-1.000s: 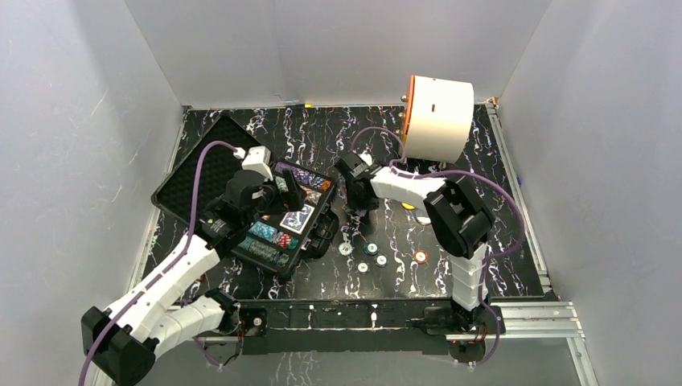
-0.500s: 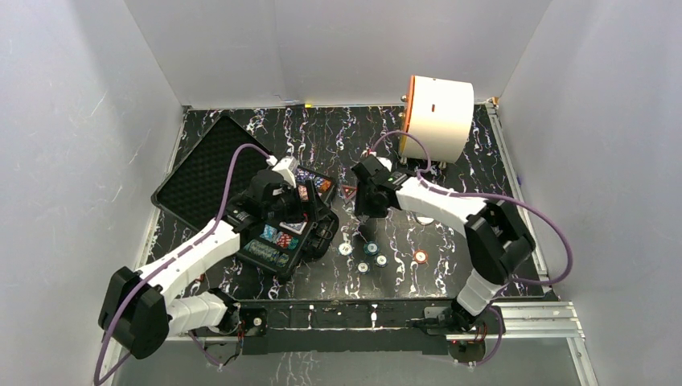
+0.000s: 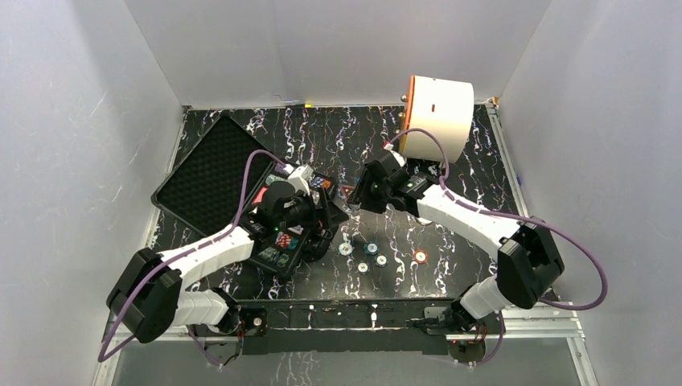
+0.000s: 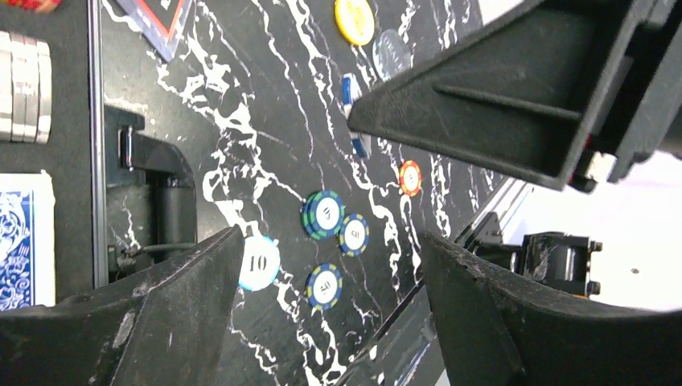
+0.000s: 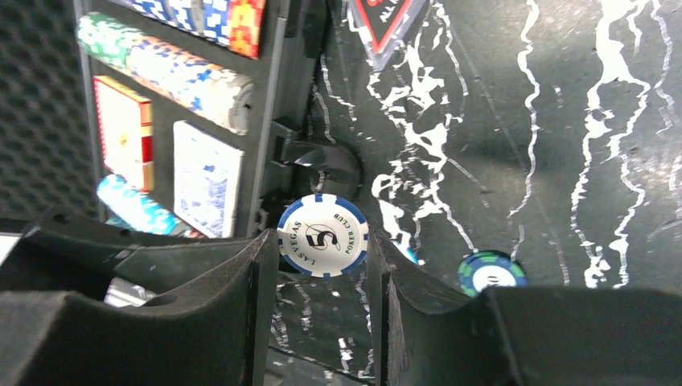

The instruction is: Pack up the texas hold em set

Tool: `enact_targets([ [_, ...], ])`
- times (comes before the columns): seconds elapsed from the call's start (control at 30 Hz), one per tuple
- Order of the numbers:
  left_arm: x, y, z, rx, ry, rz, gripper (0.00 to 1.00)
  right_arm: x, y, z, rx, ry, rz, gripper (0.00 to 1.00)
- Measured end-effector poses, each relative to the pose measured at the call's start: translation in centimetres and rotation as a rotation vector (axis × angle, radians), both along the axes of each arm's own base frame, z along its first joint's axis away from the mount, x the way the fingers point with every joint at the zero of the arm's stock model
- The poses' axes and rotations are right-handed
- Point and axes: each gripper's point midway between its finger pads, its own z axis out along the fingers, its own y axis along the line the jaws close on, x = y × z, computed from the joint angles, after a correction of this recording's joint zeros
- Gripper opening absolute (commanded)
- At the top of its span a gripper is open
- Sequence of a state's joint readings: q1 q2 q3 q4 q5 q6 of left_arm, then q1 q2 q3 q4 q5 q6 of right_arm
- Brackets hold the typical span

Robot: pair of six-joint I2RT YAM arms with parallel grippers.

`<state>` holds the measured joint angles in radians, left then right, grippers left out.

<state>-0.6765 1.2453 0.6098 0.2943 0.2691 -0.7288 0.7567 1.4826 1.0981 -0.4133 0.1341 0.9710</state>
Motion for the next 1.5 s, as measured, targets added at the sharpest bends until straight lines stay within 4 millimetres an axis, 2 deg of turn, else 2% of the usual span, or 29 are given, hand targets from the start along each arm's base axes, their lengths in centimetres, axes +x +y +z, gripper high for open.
enact_targets([
  [0.2,1.6,-1.0,2.2,-0.102,-0.061,0.045,0.65,-0.8,1.3,3.6,0.186,0.028,-0.065,0.44],
  [0.3,2.2,-1.2,3.1,-0.135,-0.085,0.067,0.52,-1.6,1.6,3.7,0.246,0.072,-0.086,0.44],
  [0.47,2.8,-1.3,3.9,-0.164,-0.101,0.099,0.43,-1.6,2.2,4.9,0.313,0.080,-0.106,0.44],
  [0.5,2.9,-1.4,4.1,-0.173,-0.106,0.104,0.30,-1.7,2.4,5.1,0.344,0.088,-0.120,0.44],
  [0.53,3.1,-1.4,4.3,-0.182,-0.110,0.118,0.25,-1.7,2.3,5.8,0.364,0.081,-0.122,0.44],
  [0.63,3.4,-1.5,4.8,-0.195,-0.126,0.132,0.16,-1.5,2.5,6.2,0.384,0.078,-0.129,0.44],
  [0.73,3.5,-1.6,5.2,-0.205,-0.143,0.138,0.00,-1.3,2.7,6.3,0.401,0.078,-0.139,0.44],
  [0.9,3.7,-1.4,4.9,-0.183,-0.156,0.144,0.00,-1.4,2.8,5.9,0.417,0.089,-0.152,0.46],
  [1.0,4.1,-0.8,4.0,-0.118,-0.148,0.171,0.00,-1.3,2.6,5.6,0.405,0.083,-0.156,0.53],
  [1.13,4.7,0.6,2.6,-0.002,-0.139,0.214,0.18,-0.7,1.7,4.8,0.335,0.035,-0.150,0.59],
  [1.37,4.7,3.6,0.7,0.161,-0.116,0.273,0.36,1.8,-2.1,-0.7,0.007,0.010,-0.113,0.62],
  [1.5,4.5,4.1,0.3,0.195,-0.104,0.272,0.42,2.9,-4.9,-4.0,-0.216,0.032,-0.084,0.62],
])
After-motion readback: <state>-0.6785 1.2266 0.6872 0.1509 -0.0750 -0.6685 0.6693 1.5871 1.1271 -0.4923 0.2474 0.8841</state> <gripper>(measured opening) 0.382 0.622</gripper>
